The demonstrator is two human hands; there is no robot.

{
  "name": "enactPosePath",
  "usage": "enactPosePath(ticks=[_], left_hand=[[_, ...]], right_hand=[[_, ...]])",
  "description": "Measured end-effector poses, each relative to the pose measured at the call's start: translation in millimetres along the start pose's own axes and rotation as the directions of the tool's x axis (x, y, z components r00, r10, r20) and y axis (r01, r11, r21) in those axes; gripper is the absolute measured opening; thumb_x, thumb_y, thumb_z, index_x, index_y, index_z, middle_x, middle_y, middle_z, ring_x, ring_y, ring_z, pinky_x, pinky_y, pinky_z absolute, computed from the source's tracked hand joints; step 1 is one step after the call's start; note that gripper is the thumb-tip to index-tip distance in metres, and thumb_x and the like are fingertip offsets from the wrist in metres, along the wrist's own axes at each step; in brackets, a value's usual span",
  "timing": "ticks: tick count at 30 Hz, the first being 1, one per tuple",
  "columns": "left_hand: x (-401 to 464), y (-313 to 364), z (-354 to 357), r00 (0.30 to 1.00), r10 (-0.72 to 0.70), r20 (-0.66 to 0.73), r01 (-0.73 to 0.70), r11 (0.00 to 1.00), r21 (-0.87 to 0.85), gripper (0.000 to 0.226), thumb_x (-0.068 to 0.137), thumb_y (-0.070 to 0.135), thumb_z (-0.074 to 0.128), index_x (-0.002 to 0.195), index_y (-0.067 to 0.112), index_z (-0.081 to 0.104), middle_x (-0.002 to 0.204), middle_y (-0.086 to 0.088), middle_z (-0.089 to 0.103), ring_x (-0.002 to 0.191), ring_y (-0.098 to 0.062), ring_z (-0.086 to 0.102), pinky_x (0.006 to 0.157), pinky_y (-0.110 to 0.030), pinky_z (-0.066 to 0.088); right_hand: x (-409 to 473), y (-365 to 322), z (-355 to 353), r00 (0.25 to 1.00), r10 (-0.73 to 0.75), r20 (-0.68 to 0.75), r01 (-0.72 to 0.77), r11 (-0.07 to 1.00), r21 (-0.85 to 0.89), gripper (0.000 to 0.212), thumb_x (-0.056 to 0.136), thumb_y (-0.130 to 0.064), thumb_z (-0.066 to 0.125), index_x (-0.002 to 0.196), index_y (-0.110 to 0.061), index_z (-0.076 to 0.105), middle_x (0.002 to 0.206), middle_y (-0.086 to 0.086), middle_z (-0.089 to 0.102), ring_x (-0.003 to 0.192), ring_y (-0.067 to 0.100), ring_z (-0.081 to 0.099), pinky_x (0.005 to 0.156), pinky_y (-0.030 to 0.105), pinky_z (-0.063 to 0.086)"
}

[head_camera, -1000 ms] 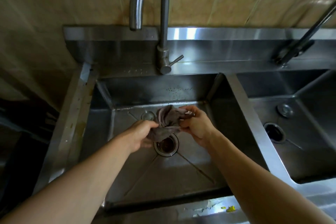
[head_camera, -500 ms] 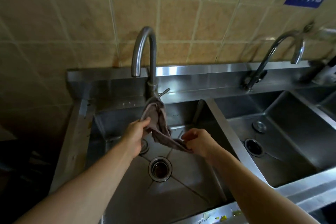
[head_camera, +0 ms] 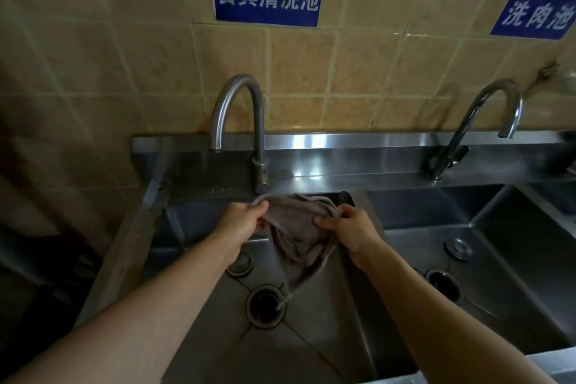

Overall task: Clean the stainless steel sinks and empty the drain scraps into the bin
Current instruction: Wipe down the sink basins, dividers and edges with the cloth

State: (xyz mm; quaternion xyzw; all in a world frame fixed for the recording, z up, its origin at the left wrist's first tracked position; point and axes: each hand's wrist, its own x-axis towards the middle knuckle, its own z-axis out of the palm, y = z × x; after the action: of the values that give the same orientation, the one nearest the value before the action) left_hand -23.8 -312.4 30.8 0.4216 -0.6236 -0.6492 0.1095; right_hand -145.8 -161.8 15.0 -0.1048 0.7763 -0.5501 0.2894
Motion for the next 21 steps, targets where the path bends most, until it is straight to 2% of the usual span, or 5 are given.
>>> enactPosePath(ticks=[5,11,14,17,21], left_hand=[[-14.2,8.0,36.1,0.990,-0.065,-0.123,0.048,0.990,-0.133,0.033,0.097,0.029,0.053,0.113,0.002,0.063,0.109,-0.019,0.067,0.095,-0.030,0.065,0.082,-0.038,0.051],[-34.7,13.1,69.8,0.952,-0.226,0.207,0.281,0.913,-0.295,0.034,0.096,0.030,0.052,0.120,0.007,0.055,0.099,-0.012,0.065,0.081,-0.023,0.064,0.065,-0.033,0.052],[-26.9,4.7,82.9,0.977,-0.207,0.055,0.213,0.921,-0.327,0.049,0.091,-0.006,0.052,0.136,0.009,0.042,0.100,-0.011,0.059,0.080,-0.023,0.059,0.065,-0.034,0.048],[-22.1,0.7,82.5,0.972,-0.205,-0.113,0.151,0.920,-0.362,0.032,0.092,-0.009,0.044,0.114,0.011,0.057,0.103,-0.012,0.058,0.083,-0.024,0.057,0.063,-0.037,0.048],[-12.9,0.4,65.8,0.949,-0.148,-0.279,0.056,0.948,-0.312,0.037,0.092,-0.009,0.041,0.084,0.019,0.063,0.116,-0.013,0.058,0.103,-0.027,0.056,0.073,-0.038,0.049]], right_hand=[[7.0,-6.1,-39.4,0.996,-0.080,0.048,0.076,0.995,0.070,0.021,0.074,-0.004,0.076,0.084,-0.008,0.059,0.086,0.010,0.065,0.087,0.031,0.063,0.082,0.043,0.056],[15.3,-5.2,-62.1,0.985,-0.164,0.049,0.165,0.986,-0.018,0.013,0.098,-0.015,0.050,0.108,-0.015,0.057,0.093,0.001,0.059,0.086,0.018,0.059,0.074,0.031,0.052],[24.2,1.1,-73.6,0.977,-0.204,-0.053,0.191,0.963,-0.191,0.014,0.098,-0.019,0.046,0.093,-0.018,0.059,0.087,0.001,0.059,0.088,0.021,0.058,0.080,0.038,0.052],[31.8,13.1,-87.9,0.982,-0.122,-0.143,0.085,0.967,-0.239,0.020,0.094,-0.017,0.051,0.078,-0.023,0.062,0.092,0.009,0.066,0.091,0.028,0.062,0.086,0.047,0.053],[33.4,17.0,-104.2,0.994,0.043,-0.105,-0.033,0.995,0.097,0.019,0.093,0.003,0.051,0.099,-0.006,0.066,0.081,0.004,0.061,0.073,0.016,0.059,0.066,0.028,0.055]])
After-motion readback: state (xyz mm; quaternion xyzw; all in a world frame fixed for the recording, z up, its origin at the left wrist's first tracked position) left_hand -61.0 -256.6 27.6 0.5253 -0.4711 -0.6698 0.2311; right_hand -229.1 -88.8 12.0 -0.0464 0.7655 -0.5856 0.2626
